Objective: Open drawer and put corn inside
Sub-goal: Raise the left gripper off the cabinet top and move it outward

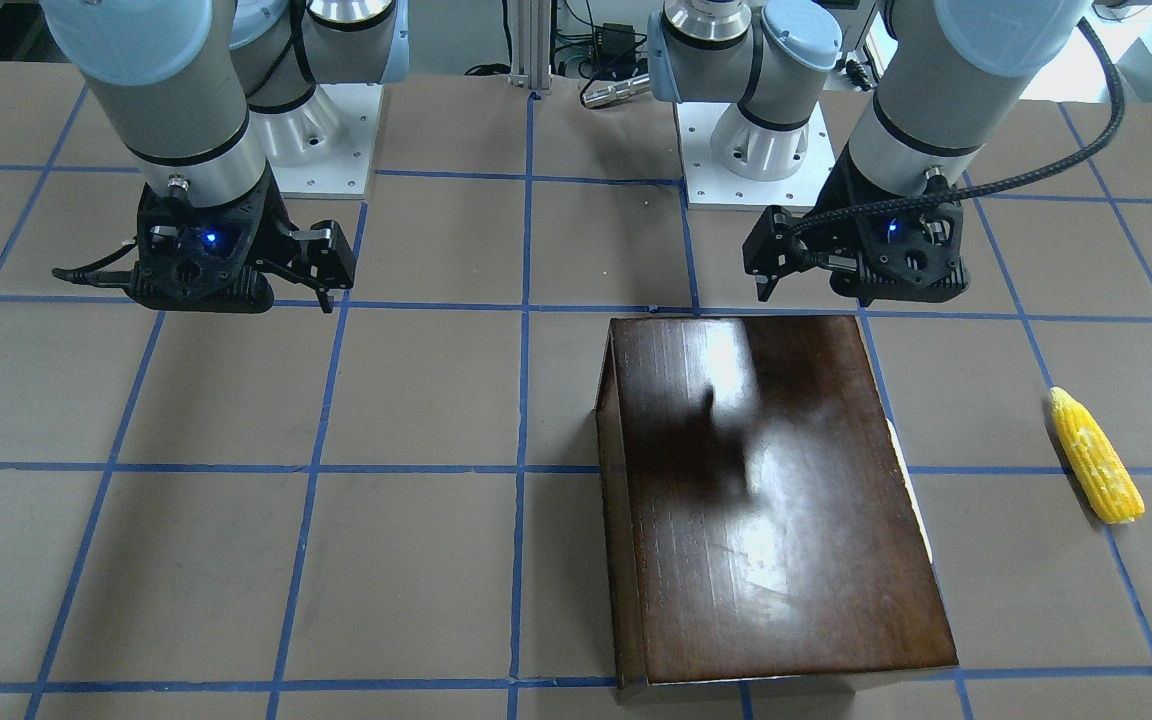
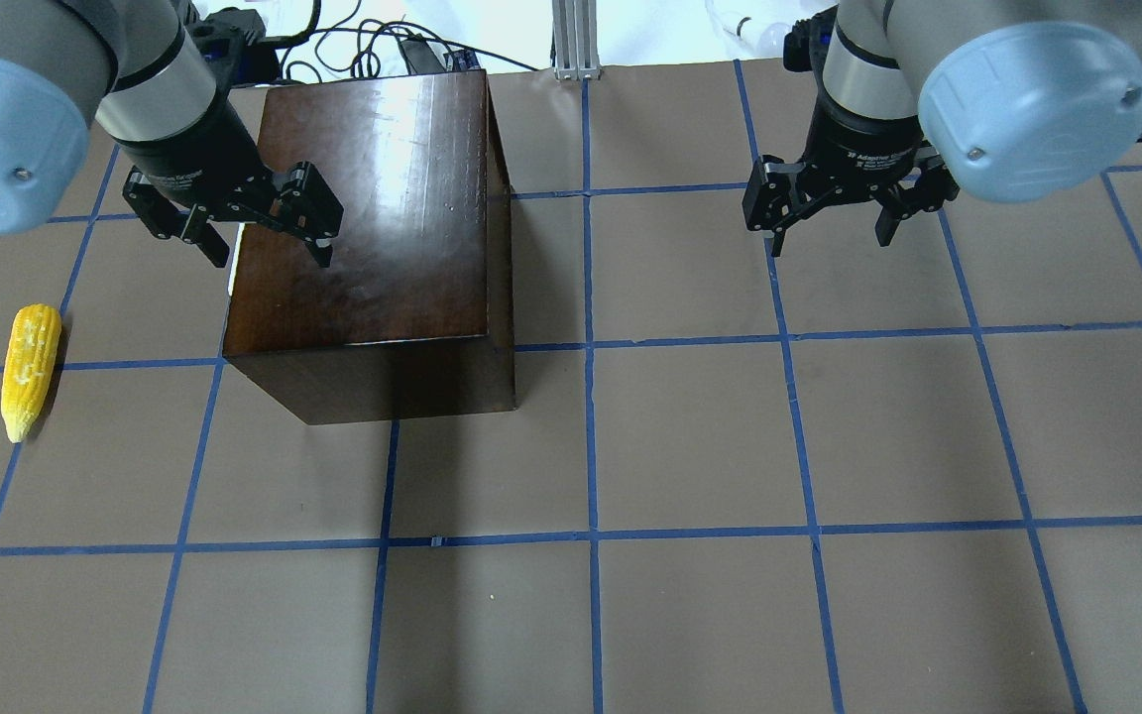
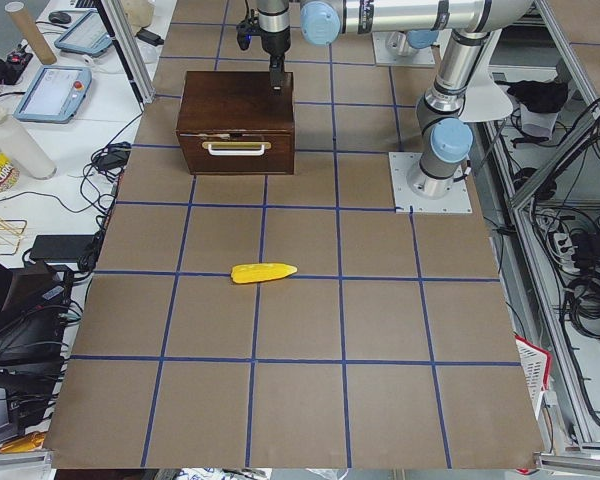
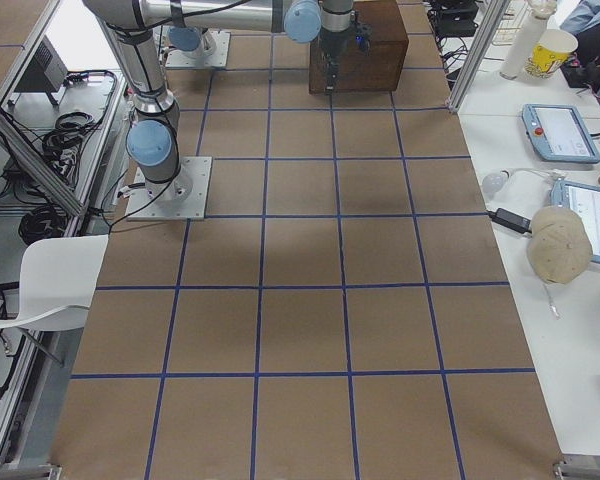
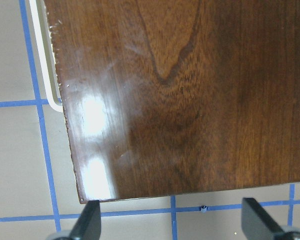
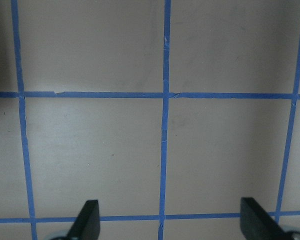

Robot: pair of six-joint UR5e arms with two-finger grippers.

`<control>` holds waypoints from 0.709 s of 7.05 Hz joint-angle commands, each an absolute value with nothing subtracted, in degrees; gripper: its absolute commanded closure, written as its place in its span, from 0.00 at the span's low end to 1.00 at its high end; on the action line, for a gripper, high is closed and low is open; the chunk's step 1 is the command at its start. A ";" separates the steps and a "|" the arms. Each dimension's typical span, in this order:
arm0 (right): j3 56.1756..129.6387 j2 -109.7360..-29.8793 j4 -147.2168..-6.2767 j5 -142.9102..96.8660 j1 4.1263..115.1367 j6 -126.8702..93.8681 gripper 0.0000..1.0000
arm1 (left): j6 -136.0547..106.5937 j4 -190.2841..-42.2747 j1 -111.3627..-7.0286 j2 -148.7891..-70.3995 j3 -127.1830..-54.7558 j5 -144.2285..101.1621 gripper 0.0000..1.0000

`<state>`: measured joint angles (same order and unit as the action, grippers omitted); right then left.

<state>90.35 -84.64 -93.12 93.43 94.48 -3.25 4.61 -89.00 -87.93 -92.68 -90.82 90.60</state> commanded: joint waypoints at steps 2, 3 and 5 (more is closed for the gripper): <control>90.35 -84.64 -93.08 93.43 94.48 -3.25 0.00 | 4.66 -88.77 -86.06 -92.99 -90.09 90.88 0.00; 90.35 -84.64 -93.08 93.43 94.48 -3.25 0.00 | 4.92 -88.68 -83.70 -92.81 -89.91 90.18 0.00; 90.35 -84.64 -93.08 93.43 94.48 -3.25 0.00 | 12.96 -88.94 -77.91 -93.34 -87.82 90.17 0.00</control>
<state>90.35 -84.64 -93.08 93.43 94.48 -3.25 8.42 -88.76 -81.57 -92.99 -89.17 90.23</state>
